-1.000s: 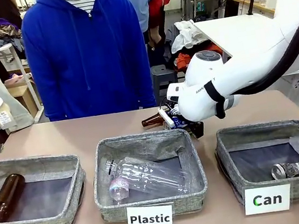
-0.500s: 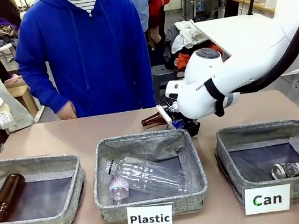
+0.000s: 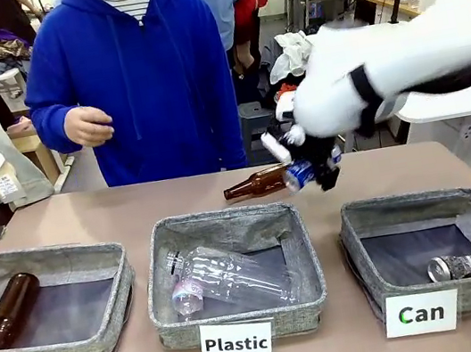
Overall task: Sort the can waste into the basket.
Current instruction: Pick up the can waste from the table and place it in the right Fabric basket.
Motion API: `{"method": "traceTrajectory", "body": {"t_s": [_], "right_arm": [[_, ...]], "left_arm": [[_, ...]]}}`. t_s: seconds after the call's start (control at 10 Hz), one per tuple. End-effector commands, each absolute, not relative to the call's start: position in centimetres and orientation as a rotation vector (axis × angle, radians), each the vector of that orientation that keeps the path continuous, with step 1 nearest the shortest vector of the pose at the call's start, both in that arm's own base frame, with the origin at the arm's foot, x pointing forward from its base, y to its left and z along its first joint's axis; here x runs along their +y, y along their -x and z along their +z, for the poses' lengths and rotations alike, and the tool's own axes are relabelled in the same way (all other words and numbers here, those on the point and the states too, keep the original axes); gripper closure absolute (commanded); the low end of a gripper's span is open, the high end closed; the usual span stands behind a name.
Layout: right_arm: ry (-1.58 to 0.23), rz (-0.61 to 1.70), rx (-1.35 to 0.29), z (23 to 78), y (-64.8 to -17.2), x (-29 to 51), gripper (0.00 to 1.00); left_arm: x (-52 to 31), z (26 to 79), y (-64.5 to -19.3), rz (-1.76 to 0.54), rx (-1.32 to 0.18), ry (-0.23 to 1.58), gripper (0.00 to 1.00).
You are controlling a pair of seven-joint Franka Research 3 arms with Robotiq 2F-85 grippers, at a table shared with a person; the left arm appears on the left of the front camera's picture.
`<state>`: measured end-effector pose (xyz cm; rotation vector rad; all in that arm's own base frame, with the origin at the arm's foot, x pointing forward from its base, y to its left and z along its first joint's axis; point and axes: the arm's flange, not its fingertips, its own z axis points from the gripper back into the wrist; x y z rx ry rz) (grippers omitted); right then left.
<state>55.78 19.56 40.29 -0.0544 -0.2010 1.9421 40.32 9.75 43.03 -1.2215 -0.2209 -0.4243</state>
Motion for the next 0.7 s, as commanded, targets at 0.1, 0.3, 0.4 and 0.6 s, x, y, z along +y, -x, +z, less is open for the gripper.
{"method": "traceTrajectory", "body": {"t_s": [0.1,0.3,0.4,0.6], "right_arm": [[-0.049,1.758,-0.234,48.7,-52.7,14.0,1.00],[-0.179,1.569,-0.189,52.0,-50.0,9.0,1.00],[-0.209,1.525,-0.157,52.9,-48.0,6.6,1.00],[-0.269,1.493,-0.168,53.0,-43.1,2.5,1.00]], "left_arm": [[9.7,43.3,-40.2,-0.422,-0.217,1.229,0.00],[9.7,43.3,-40.2,-0.422,-0.217,1.229,0.00],[9.7,43.3,-40.2,-0.422,-0.217,1.229,0.00],[9.7,43.3,-40.2,-0.422,-0.217,1.229,0.00]]}}
